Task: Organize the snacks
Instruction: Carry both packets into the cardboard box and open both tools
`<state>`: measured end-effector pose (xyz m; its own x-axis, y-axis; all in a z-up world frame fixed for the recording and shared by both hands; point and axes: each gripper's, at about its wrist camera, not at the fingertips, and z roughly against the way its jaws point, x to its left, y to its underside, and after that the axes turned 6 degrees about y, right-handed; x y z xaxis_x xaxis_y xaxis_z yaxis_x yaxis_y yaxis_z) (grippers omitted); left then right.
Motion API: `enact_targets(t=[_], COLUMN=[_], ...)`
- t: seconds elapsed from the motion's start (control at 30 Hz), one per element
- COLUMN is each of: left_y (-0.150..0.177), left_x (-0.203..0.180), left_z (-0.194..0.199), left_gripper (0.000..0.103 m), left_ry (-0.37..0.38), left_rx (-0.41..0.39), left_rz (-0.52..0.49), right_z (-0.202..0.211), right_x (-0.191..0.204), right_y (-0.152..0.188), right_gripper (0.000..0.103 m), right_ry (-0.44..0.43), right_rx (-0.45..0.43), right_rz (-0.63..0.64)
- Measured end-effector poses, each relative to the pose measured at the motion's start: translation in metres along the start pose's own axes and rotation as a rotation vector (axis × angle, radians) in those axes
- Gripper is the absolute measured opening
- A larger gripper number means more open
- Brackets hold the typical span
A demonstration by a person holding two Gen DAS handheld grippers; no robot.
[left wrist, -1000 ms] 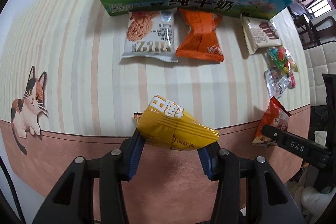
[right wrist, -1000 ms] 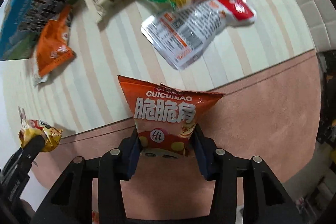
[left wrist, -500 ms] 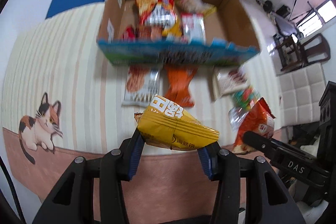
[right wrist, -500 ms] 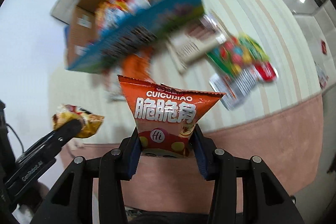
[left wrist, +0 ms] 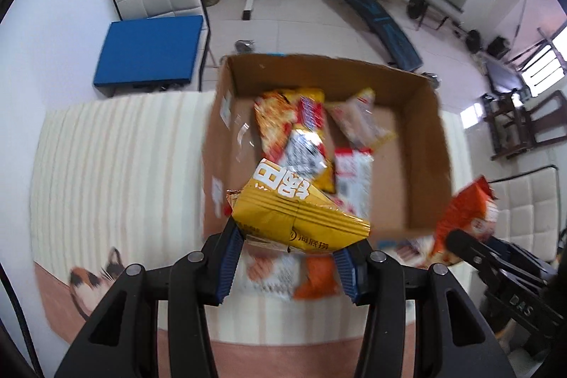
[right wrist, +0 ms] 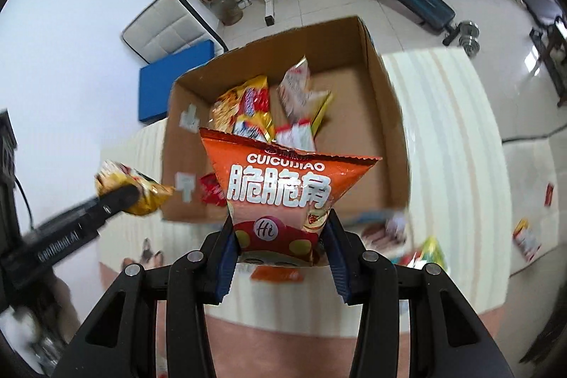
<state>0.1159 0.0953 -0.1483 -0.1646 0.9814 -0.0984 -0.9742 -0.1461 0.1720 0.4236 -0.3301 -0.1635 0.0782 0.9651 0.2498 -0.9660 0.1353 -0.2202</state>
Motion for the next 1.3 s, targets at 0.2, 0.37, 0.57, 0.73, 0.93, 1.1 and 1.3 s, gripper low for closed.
enact_targets(t=[0.2, 0.37, 0.57, 0.73, 0.93, 1.1, 1.3], left_y=[-0.050, -0.067, -0.073, -0.074, -0.074, -0.068, -0.049], left_x=[0.016, 0.024, 0.034, 0.036, 0.028, 0.022, 0.008], left_z=[-0.048, -0.086, -0.115, -0.122, -0.114, -0.096, -0.049], left_gripper=[0.045, 0.045, 0.048, 0.048, 0.089, 0.089, 0.089], left_ry=[-0.061, -0.124, -0.134, -0.110, -0.086, -0.067, -0.064], left_rx=[0.083, 0.151, 0.209, 0.244, 0.219, 0.171, 0.007], left_rz=[0.016, 0.007, 0.023, 0.060, 0.049, 0.048, -0.004], right_z=[-0.042, -0.075, -0.099, -0.112, -0.108, -0.094, -0.062], right_x=[-0.010, -0.021, -0.025, -0.021, -0.015, -0.008, 0.005], right_y=[-0.038, -0.049, -0.048, -0.048, -0.048, -0.044, -0.032], right_gripper=[0.048, 0.048, 0.048, 0.063, 0.089, 0.093, 0.098], right_ry=[0.048, 0.080, 0.118, 0.152, 0.172, 0.184, 0.161], right_rx=[0.058, 0.111, 0.154, 0.215, 0.213, 0.170, 0.059], right_rz=[-0.005, -0.013, -0.010, 0.028, 0.062, 0.089, 0.123])
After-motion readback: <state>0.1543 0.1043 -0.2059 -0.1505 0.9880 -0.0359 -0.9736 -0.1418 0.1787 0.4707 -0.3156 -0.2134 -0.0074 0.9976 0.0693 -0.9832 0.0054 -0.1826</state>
